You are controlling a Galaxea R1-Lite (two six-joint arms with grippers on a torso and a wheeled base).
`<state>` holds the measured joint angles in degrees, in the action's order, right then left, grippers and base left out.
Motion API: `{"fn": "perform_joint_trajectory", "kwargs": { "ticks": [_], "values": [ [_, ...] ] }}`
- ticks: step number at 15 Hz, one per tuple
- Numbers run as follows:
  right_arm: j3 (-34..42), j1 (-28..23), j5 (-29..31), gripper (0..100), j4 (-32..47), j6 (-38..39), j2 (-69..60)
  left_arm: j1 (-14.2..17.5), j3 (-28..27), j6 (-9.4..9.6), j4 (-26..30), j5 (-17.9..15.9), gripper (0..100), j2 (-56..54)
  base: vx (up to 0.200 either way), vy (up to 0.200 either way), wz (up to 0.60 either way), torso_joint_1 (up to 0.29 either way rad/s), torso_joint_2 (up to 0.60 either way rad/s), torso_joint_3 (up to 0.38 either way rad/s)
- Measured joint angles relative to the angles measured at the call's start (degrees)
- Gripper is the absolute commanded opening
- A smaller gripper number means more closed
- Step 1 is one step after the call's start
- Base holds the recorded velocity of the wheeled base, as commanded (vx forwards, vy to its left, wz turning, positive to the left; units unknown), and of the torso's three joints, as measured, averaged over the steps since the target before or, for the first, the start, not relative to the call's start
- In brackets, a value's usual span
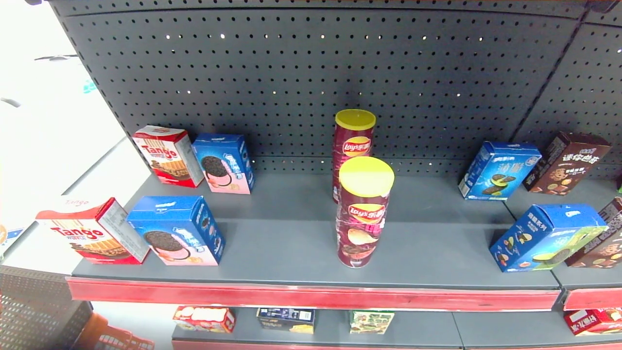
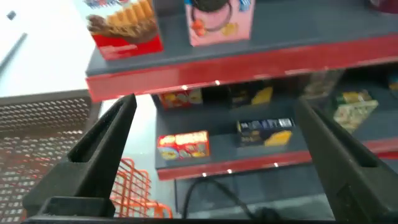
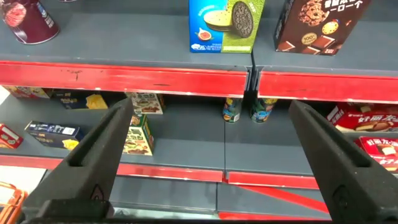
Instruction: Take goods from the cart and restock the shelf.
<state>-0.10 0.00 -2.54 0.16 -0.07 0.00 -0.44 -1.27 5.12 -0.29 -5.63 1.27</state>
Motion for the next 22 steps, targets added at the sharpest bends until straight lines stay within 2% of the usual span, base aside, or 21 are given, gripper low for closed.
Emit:
{"fn": "perform_joint_trajectory", "kwargs": {
  "ticks": [3,4,5,6,7,8,18,22],
  "values": [
    [0.0,0.0,0.0,100,0.0,0.0,0.0,0.4,0.5,-0.20,-1.3,14.1,100,-1.0,0.000,0.000,0.00,0.000,0.00,0.000],
    [0.0,0.0,0.0,100,0.0,0.0,0.0,0.4,0.8,-0.61,-2.1,15.6,100,-1.1,0.000,0.000,0.00,0.000,0.00,0.000],
    [0.0,0.0,0.0,100,0.0,0.0,0.0,0.4,0.9,-1.29,-2.0,12.9,100,-1.2,0.000,0.000,0.00,0.000,0.00,0.000],
    [0.0,0.0,0.0,100,0.0,0.0,0.0,0.4,1.1,-1.95,-0.7,6.2,100,-1.3,0.000,0.000,0.00,0.000,0.00,0.000],
    [0.0,0.0,0.0,100,0.0,0.0,0.0,0.4,1.1,-1.56,1.0,2.5,100,-1.3,0.000,0.000,0.00,0.000,0.00,0.000],
    [0.0,0.0,0.0,100,0.0,0.0,0.0,0.4,1.1,-1.11,0.9,2.1,100,-1.3,0.000,0.000,0.00,0.000,0.00,0.000],
    [0.0,0.0,0.0,100,0.0,0.0,0.0,0.4,1.2,-1.73,0.5,2.3,100,-1.3,0.000,0.000,0.00,0.000,0.00,0.000],
    [0.0,0.0,0.0,100,0.0,0.0,0.0,0.4,1.3,-1.11,0.4,2.1,100,-1.3,-0.050,0.000,0.00,0.001,0.00,0.001]
  ]
}}
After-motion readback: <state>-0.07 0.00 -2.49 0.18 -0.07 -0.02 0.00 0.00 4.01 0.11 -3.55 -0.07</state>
